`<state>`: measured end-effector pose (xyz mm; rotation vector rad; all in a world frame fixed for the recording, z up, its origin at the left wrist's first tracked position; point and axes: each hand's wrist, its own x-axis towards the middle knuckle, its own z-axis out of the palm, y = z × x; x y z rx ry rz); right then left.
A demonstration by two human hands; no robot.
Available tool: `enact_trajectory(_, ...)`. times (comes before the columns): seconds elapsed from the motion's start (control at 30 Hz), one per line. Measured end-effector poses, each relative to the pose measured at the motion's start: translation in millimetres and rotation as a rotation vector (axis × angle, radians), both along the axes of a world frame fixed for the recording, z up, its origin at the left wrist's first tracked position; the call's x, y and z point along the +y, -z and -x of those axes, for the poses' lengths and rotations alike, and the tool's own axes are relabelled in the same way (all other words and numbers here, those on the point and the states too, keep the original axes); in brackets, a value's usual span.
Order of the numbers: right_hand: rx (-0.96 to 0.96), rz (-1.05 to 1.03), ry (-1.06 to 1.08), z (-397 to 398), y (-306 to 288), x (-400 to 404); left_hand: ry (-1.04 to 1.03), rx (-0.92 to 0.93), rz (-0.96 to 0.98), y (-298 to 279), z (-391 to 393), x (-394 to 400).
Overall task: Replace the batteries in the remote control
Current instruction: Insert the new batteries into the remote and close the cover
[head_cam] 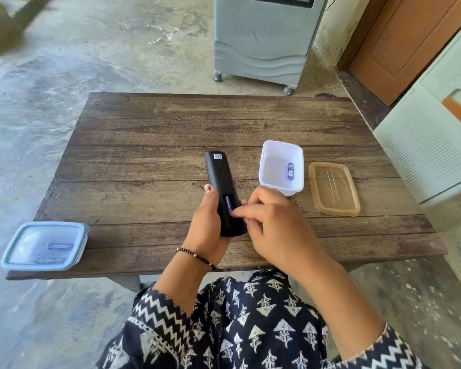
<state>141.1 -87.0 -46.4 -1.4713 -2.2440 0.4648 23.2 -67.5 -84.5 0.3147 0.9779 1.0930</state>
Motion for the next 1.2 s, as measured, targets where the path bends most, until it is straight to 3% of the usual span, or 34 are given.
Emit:
enact_trajectory(0.13, -0.207, -0.091, -0.011, 3.5, 4.3, -5.6, 0.008, -0.057, 0.009, 2.7, -3.8, -0.7)
enact_trajectory(0.27, -0.267, -0.092, 0.013, 8.6, 4.4, -3.4, 0.011, -0.054, -0.028, 5.9, -4.9, -3.7)
enact_trajectory(0.57, -0.234, -0.054, 0.003, 10.5, 7.8, -1.6, -0.016, -0.066, -0.028, 5.6, -1.7, -2.0)
enact_trajectory(0.73, 0.043, 0.027, 0.105, -3.6, -1.1, 16.2, -0.019, -0.11, -0.051, 6.3, -3.2, 0.8)
enact_trajectory(0.8, -0.047, -0.027, 0.198, -19.5, 1.0, 38.0, -0.017, -0.136, -0.057, 6.8, -2.8, 1.8)
enact_trajectory(0.9, -0.343, 0.021, 0.271, -41.0, 7.0, 74.7, -0.008, -0.141, -0.054, 8.8, -2.2, 1.2)
enact_trajectory(1.03, -0.685, 0.092, 0.231, -45.7, 3.3, 100.9, 0.028, -0.117, -0.071, 9.3, -3.2, -2.3)
enact_trajectory(1.2, -0.933, 0.133, 0.182, -41.4, 2.3, 118.5, 0.045, -0.098, -0.075, 4.9, -9.6, -3.4)
